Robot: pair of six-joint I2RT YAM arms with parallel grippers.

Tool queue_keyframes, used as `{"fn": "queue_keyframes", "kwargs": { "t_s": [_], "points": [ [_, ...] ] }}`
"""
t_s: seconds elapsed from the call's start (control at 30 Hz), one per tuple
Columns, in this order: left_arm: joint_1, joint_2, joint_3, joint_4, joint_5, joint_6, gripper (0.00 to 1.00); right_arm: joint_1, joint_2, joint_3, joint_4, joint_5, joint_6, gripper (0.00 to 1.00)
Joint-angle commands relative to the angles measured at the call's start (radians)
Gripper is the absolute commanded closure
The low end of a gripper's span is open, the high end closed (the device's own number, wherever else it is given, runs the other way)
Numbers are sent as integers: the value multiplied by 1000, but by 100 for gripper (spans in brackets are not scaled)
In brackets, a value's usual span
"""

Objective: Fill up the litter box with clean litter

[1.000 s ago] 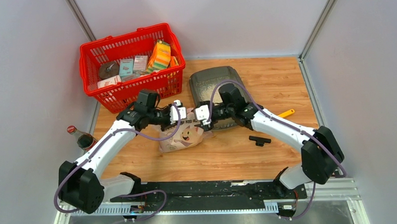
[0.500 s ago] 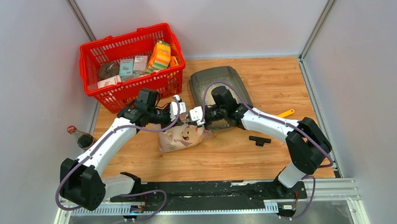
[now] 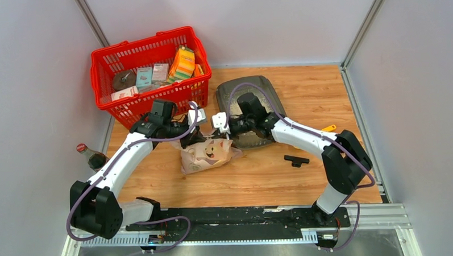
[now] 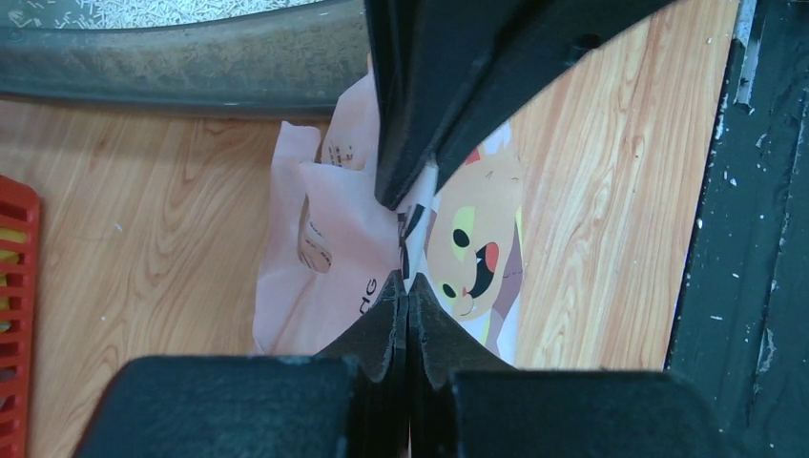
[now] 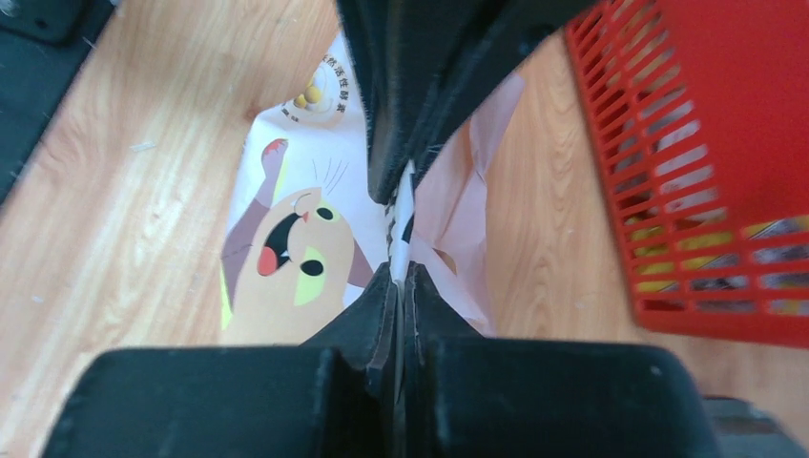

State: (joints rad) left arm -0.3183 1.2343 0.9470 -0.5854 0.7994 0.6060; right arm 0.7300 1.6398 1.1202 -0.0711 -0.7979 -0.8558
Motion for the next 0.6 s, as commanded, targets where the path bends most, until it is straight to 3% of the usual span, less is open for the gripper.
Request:
{"fn": "queue_keyframes", "kwargs": {
  "t_s": [0.0,0.07,0.1,0.2,0.33,0.47,0.5,0.57],
  "points": [
    [10,-56,22,-47,90,-19,100,-83,72,211,-228,4,170,100],
    [-7,-74,4,7,101,-37,88,-92,86,266,-306,-49,201,100],
    [-21,-102,-10,40,103,-44,74,-89,84,286,-353,-63,204,100],
    [-94,-130,-65,192,41,-46,61,-74,86,294,-412,-96,219,100],
    [-148,-64,-65,276,-23,-22,57,-70,97,294,-411,-95,274,100],
    [-159,22,-54,289,-29,18,61,-73,89,290,-430,-75,245,100],
    [-159,40,-54,292,-26,29,70,-75,86,290,-446,-73,236,97],
    [-159,53,-36,263,-19,34,98,-102,74,285,-456,-61,238,72]
  ]
}}
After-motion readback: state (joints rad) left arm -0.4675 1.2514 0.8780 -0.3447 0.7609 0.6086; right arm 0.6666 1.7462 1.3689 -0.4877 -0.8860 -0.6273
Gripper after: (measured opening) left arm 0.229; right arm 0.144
